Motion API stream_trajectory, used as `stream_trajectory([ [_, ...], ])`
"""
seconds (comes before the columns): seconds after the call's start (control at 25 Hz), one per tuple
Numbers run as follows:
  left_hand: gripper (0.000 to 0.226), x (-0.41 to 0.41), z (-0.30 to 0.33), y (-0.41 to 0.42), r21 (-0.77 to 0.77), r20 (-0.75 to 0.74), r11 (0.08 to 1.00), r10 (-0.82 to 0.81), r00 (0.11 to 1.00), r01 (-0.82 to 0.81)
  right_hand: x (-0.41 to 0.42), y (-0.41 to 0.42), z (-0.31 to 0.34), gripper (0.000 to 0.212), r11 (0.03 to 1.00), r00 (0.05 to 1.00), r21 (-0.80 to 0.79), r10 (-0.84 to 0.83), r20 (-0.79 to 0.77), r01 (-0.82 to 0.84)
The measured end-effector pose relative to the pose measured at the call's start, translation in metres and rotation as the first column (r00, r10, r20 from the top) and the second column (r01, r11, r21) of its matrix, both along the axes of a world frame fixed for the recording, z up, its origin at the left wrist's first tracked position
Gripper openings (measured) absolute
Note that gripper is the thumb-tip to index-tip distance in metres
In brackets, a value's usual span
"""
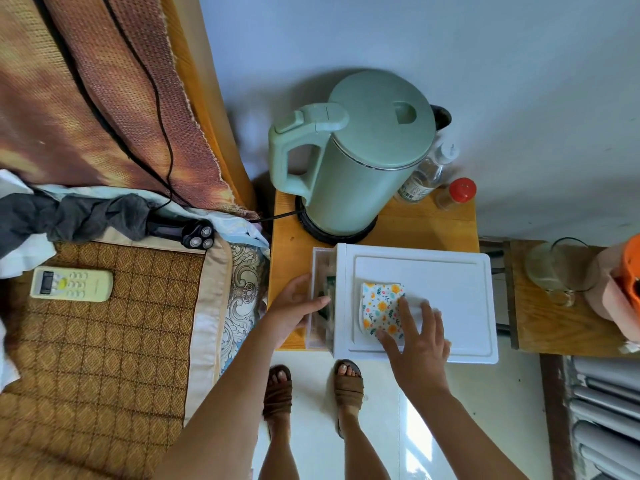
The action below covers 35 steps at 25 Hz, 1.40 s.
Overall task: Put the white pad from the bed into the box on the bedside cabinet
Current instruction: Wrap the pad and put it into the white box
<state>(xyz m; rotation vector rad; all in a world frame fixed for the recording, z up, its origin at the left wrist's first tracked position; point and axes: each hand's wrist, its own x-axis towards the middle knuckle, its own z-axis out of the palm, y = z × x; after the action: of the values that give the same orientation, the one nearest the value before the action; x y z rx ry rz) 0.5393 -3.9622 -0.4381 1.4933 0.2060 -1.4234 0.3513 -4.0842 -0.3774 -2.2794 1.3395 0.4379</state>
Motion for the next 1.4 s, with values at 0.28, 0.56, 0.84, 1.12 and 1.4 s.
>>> stream_trajectory([
  [0.28,0.055,0.016,0.012,0.040,0.090,0.161,0.990,0.090,0.983,-0.105,0.002,0.001,0.005,0.068,1.000,1.000,0.001,-0.003,-0.010,0.003],
  [0.56,0.044,0.029,0.021,0.059,0.298,0.488,0.950,-0.063,0.871,-0.098,0.007,0.001,0.013,0.066,0.989,0.989,-0.025,0.142,-0.036,-0.143],
  [0.84,0.042,-0.033,0.064,0.011,0.455,0.824,0.890,-0.420,0.379,-0.004,0.018,0.010,0.022,0.063,0.990,0.968,0.123,0.030,0.250,-0.063],
  [1.12,0.028,-0.067,0.073,-0.018,0.115,0.394,0.979,0.111,0.912,-0.169,0.045,0.035,0.030,0.047,0.949,0.892,0.304,-0.207,0.401,0.083],
  [1.4,0.033,-0.023,0.062,0.020,0.208,0.548,0.876,0.265,0.794,-0.436,0.036,0.025,0.037,0.049,0.962,0.934,0.269,-0.051,0.352,-0.048],
])
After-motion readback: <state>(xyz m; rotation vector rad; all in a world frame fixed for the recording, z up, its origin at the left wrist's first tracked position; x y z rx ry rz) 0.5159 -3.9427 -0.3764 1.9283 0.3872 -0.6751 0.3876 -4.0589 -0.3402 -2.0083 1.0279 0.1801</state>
